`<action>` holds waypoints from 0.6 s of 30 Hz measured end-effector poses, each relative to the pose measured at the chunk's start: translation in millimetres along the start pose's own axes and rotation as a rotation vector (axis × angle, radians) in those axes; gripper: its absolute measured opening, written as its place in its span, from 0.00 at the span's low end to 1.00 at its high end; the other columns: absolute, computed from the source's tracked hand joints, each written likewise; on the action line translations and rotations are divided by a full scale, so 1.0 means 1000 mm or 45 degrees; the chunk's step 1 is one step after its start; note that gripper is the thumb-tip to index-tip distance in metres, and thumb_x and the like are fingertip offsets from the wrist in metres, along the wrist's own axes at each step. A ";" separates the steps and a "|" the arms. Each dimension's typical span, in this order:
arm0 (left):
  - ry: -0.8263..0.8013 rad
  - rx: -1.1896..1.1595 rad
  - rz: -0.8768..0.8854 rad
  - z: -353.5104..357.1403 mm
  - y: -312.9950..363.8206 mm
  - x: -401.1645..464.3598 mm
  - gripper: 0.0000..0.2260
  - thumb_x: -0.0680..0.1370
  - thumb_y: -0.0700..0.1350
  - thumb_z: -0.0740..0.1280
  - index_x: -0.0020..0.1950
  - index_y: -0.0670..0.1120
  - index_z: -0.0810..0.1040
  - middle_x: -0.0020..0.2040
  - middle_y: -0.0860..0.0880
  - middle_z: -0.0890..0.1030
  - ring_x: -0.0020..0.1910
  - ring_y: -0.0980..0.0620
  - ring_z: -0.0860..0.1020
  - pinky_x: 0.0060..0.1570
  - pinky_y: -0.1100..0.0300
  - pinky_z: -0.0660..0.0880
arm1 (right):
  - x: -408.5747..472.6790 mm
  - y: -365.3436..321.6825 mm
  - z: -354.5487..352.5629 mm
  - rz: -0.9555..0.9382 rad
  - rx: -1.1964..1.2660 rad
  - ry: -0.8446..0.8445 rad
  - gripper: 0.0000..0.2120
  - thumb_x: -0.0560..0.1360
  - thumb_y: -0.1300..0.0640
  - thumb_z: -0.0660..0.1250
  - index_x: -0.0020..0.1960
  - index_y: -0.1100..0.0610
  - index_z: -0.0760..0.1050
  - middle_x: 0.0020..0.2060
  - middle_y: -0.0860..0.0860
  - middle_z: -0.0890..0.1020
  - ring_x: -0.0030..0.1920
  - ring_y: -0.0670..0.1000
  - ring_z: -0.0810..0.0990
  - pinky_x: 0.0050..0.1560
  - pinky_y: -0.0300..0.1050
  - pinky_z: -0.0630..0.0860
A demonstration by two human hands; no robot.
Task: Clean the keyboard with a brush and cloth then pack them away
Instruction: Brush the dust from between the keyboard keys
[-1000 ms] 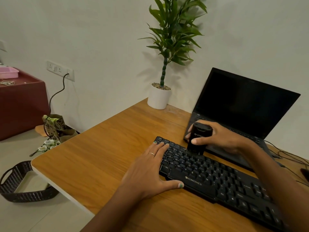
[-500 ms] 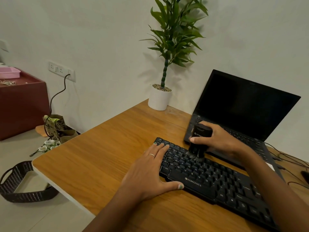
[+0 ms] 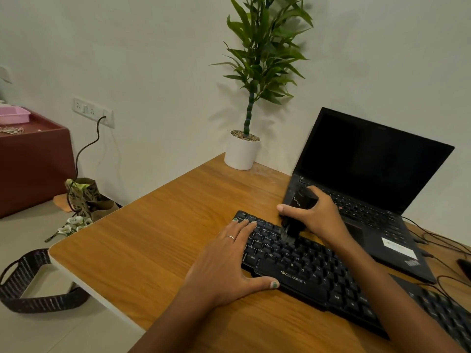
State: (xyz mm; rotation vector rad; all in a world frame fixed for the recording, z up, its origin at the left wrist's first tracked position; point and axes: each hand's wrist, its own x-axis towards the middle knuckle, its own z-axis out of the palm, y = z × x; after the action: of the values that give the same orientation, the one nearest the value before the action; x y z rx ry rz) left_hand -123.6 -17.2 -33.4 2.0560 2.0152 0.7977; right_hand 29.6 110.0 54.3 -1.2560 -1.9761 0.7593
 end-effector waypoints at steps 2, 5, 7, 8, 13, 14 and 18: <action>0.016 -0.003 0.004 0.000 0.000 0.000 0.50 0.66 0.77 0.60 0.79 0.55 0.44 0.79 0.58 0.47 0.77 0.59 0.44 0.74 0.57 0.51 | -0.001 0.004 0.005 -0.016 -0.015 0.099 0.29 0.62 0.47 0.78 0.56 0.58 0.73 0.49 0.48 0.79 0.52 0.52 0.78 0.50 0.46 0.75; 0.010 -0.009 0.008 0.001 -0.001 0.000 0.50 0.66 0.77 0.60 0.79 0.55 0.45 0.79 0.58 0.48 0.77 0.59 0.44 0.75 0.55 0.53 | -0.004 0.002 0.003 0.060 0.038 -0.033 0.34 0.58 0.43 0.78 0.56 0.59 0.72 0.49 0.52 0.80 0.51 0.54 0.79 0.51 0.50 0.78; 0.007 -0.010 0.004 0.002 -0.001 0.002 0.51 0.66 0.78 0.59 0.79 0.55 0.45 0.79 0.58 0.48 0.77 0.59 0.45 0.75 0.55 0.53 | -0.010 -0.005 -0.002 0.068 -0.016 -0.208 0.24 0.62 0.48 0.78 0.47 0.54 0.67 0.41 0.45 0.75 0.42 0.44 0.75 0.42 0.38 0.75; 0.005 -0.008 0.004 0.002 -0.001 0.002 0.51 0.65 0.78 0.59 0.79 0.55 0.44 0.79 0.58 0.48 0.77 0.59 0.45 0.75 0.55 0.53 | -0.013 -0.009 -0.003 0.045 -0.097 -0.273 0.24 0.63 0.49 0.78 0.47 0.52 0.65 0.40 0.42 0.73 0.41 0.41 0.73 0.40 0.34 0.71; 0.013 -0.002 0.006 0.002 -0.002 0.001 0.50 0.66 0.78 0.59 0.79 0.55 0.44 0.79 0.59 0.48 0.77 0.60 0.44 0.74 0.56 0.52 | -0.015 -0.019 0.009 -0.094 -0.223 -0.064 0.32 0.65 0.48 0.77 0.64 0.57 0.69 0.58 0.54 0.77 0.53 0.50 0.74 0.51 0.42 0.71; 0.011 -0.006 0.005 0.002 -0.002 0.001 0.50 0.66 0.78 0.60 0.79 0.55 0.44 0.79 0.58 0.47 0.77 0.60 0.44 0.74 0.57 0.52 | -0.015 -0.020 0.012 -0.089 -0.244 0.003 0.32 0.67 0.50 0.76 0.66 0.59 0.68 0.59 0.56 0.76 0.55 0.53 0.75 0.50 0.42 0.70; 0.000 -0.017 0.000 0.001 -0.001 0.001 0.50 0.66 0.77 0.60 0.79 0.55 0.44 0.79 0.58 0.47 0.77 0.60 0.44 0.74 0.55 0.52 | -0.018 -0.021 0.016 -0.091 -0.228 -0.060 0.25 0.65 0.46 0.76 0.57 0.52 0.72 0.50 0.49 0.78 0.50 0.51 0.77 0.45 0.41 0.74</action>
State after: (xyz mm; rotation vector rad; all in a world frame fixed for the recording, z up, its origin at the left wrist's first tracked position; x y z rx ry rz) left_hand -124.0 -15.5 -34.1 2.0487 2.0048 0.8089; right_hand 11.5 83.6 56.3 -1.2716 -2.1543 0.5931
